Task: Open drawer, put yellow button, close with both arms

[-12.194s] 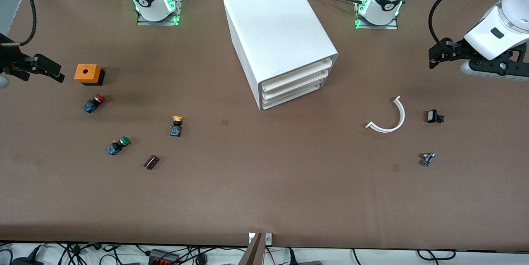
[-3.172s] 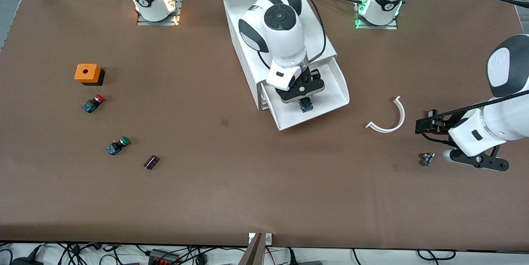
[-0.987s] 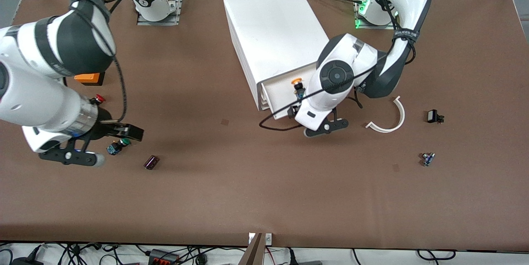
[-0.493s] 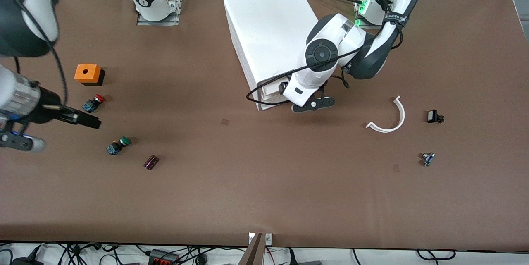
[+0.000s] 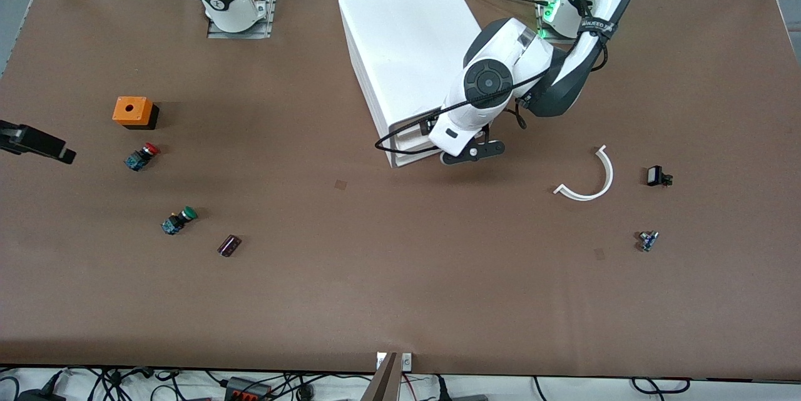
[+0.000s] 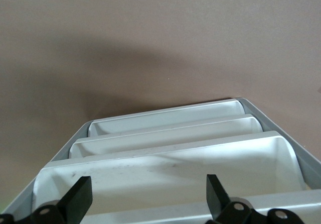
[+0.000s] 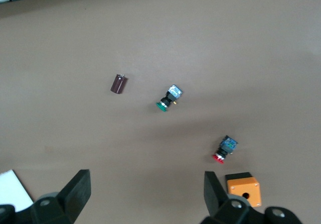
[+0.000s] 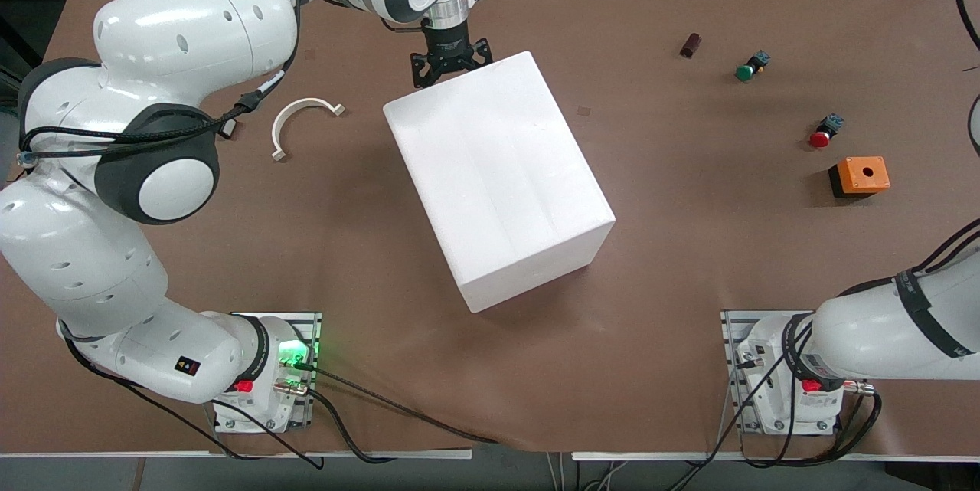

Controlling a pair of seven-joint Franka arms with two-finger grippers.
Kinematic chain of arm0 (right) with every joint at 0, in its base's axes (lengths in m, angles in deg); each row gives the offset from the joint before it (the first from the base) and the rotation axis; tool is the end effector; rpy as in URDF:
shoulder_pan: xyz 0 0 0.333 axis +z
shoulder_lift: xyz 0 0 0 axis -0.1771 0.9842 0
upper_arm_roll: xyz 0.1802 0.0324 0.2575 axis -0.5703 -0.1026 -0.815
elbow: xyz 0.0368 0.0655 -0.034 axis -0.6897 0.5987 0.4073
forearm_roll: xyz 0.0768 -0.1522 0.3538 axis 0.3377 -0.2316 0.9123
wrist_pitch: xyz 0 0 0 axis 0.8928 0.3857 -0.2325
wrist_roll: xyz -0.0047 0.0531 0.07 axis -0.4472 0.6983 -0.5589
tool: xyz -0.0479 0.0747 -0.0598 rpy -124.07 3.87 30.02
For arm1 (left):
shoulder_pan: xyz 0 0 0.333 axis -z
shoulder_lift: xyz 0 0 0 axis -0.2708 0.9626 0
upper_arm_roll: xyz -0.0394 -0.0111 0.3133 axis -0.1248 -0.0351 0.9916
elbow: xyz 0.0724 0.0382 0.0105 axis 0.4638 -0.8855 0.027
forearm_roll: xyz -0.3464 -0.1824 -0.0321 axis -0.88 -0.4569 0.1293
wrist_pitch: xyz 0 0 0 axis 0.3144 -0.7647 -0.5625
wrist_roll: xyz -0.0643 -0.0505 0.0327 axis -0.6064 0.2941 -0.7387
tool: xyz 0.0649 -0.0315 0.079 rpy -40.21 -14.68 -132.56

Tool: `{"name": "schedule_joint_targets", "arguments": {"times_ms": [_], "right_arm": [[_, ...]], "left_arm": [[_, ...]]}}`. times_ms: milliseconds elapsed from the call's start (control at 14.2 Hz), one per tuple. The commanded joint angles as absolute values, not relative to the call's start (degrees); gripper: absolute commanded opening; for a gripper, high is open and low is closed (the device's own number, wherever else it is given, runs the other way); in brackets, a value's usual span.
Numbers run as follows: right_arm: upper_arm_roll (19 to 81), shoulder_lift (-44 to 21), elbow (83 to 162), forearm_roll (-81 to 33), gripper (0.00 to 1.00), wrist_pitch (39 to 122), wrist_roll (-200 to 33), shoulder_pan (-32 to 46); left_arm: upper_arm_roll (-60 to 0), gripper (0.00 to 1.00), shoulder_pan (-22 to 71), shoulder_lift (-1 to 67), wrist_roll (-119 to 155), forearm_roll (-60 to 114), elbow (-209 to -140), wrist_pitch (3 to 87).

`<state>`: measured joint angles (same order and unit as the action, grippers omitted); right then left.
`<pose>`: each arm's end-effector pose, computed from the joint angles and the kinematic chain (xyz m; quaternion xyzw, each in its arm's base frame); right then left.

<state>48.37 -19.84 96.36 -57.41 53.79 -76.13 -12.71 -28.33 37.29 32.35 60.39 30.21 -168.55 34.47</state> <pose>0.6315 -0.0551 0.6070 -0.9971 0.0715 -0.0070 0.0254 0.5208 -0.3897 0.3651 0.9824 0.1226 -0.1402 0.0156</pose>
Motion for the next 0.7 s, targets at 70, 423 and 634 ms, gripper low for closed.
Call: {"name": "schedule_joint_targets", "arguments": {"times_ms": [70, 423, 634], "right_arm": [[47.03, -23.54, 101.59, -59.66, 1.0, 54.12, -82.59, -14.07], [46.85, -24.43, 103.8, -62.57, 1.0, 54.82, -81.9, -13.45], [46.94, -24.52, 103.89, -62.75, 1.0, 54.65, -81.81, -13.19]], "left_arm": [[-28.73, 1.0, 31.2, 28.81, 59.07, 30.84, -168.8, 33.15], [-28.64, 1.0, 22.94, 28.46, 38.36, 41.38, -159.5, 22.81], [-28.47, 1.0, 16.52, 28.02, 26.15, 41.66, -153.78, 15.24]]}}
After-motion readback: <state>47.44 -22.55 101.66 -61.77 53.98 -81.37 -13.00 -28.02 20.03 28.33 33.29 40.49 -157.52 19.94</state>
